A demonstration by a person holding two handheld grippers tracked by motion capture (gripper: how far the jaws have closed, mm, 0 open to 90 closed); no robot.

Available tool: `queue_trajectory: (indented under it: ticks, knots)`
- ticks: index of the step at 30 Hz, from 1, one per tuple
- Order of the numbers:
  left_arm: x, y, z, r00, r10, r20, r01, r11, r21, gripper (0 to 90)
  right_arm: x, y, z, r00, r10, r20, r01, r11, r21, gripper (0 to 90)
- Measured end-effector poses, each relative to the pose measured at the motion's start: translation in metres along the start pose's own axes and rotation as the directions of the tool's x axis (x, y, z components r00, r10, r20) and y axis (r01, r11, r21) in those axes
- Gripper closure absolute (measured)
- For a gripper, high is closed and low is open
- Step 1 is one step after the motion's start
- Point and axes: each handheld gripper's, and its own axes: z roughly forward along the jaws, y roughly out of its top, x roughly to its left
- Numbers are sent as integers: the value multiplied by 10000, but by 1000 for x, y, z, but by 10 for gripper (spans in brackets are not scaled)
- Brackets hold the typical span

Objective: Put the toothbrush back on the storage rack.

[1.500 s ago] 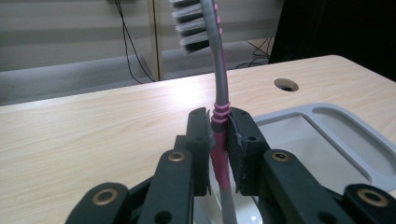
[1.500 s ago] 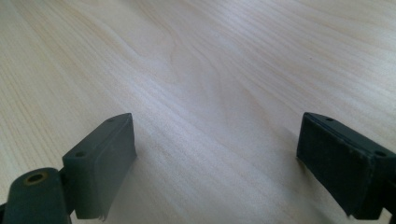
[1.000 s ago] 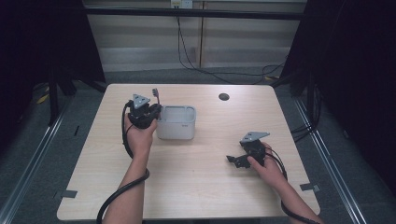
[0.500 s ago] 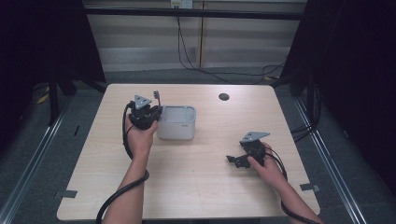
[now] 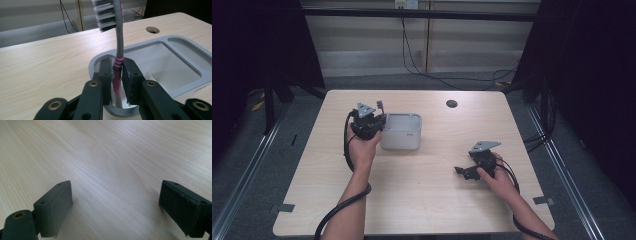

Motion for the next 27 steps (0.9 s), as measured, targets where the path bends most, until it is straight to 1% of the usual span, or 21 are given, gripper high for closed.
queue_trajectory:
  ticks: [7,11,14,16,22,27]
  knots:
    - [0,1,0,9999,109,27,-109,9999,48,778,0,0,0,10000,0,-1,0,10000,0,111]
    - [0,1,-1,10000,9,46,-9,10000,19,772,0,0,0,10000,-3,0,3,10000,1,110]
    - [0,2,-2,10000,46,53,-46,10000,24,769,0,0,0,10000,1,2,-1,10000,1,111]
    - [0,2,-2,10000,0,71,0,10000,-2,766,0,0,0,10000,2,1,-2,10000,2,110]
    - [1,4,-4,9999,96,56,-96,10000,-28,739,0,0,0,10000,4,-2,-4,10000,-3,110]
    - [1,5,-5,10000,47,41,-47,10000,-24,693,0,0,0,10000,-20,-7,20,10000,-21,111]
